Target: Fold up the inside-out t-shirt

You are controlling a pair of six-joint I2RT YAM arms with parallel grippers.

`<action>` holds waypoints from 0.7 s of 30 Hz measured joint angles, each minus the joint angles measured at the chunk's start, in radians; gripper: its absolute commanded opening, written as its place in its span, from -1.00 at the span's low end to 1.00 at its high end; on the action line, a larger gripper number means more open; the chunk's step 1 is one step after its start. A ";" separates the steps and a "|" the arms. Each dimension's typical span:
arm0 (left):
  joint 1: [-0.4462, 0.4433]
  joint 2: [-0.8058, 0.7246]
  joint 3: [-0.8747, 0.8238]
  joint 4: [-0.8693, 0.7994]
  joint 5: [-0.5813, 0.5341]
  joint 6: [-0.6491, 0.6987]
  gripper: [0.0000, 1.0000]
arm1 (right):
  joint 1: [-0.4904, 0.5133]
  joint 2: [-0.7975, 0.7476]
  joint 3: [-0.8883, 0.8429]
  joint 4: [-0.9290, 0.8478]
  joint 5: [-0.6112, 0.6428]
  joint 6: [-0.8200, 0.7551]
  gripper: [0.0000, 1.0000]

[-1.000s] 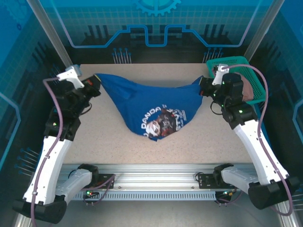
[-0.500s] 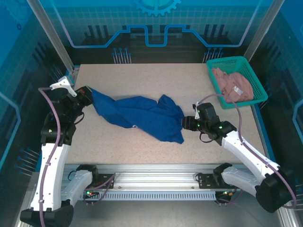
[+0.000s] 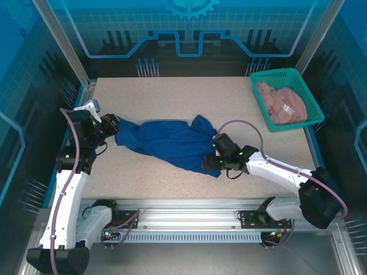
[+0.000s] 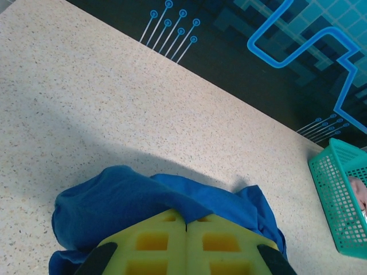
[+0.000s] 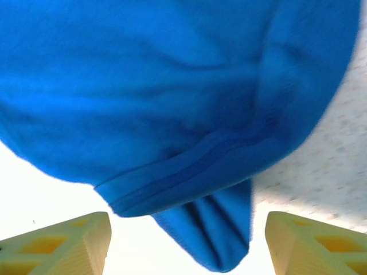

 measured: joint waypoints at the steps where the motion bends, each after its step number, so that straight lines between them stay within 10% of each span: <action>1: 0.000 0.000 -0.004 0.002 0.004 0.000 -1.00 | 0.024 0.013 0.000 0.007 0.006 0.018 0.37; 10: 0.001 0.004 -0.017 0.007 0.028 0.001 -1.00 | 0.185 0.226 0.070 0.025 0.119 0.090 0.12; 21: 0.001 0.004 -0.017 0.006 0.042 0.006 -1.00 | 0.203 0.340 0.245 -0.101 0.414 -0.013 -0.76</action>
